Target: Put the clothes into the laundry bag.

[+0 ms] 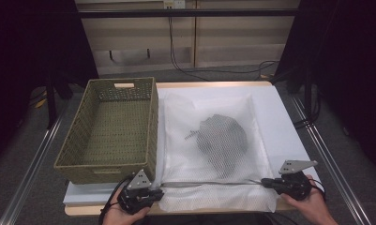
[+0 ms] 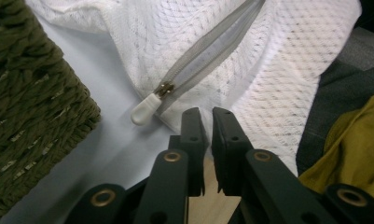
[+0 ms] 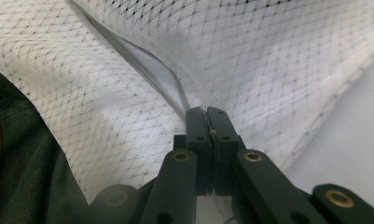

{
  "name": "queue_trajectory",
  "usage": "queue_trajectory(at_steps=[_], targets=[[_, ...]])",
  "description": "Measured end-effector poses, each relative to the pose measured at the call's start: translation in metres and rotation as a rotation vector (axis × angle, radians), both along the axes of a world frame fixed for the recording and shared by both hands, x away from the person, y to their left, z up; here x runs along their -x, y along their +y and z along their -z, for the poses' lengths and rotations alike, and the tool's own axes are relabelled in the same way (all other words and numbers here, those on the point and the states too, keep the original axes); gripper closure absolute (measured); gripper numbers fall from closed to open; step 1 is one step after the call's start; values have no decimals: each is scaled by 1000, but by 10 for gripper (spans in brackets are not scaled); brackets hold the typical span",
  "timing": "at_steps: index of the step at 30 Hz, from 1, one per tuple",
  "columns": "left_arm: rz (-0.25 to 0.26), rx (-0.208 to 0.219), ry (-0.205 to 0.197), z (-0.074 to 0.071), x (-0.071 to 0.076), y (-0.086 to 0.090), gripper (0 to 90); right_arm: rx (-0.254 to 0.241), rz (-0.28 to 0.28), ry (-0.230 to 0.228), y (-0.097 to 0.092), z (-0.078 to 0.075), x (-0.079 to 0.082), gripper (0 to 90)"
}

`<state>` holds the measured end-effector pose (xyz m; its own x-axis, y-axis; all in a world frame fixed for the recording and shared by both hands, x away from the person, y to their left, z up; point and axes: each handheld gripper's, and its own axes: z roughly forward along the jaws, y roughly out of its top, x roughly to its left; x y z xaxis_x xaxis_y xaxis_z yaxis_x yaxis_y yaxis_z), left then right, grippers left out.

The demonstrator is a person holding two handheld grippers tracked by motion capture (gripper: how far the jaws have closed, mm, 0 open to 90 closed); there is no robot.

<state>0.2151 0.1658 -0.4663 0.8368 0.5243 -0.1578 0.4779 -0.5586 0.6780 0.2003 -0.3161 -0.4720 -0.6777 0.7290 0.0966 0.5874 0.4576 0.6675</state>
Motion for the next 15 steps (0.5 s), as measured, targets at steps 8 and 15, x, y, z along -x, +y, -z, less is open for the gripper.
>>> queue_trajectory(at_steps=[8,15], targets=[[-3,42,-14,-2,-1,1,766,-57,7,-35,-3,-8,2,780],[-41,73,-40,-6,-4,8,764,-135,-26,-66,11,-21,-7,666]])
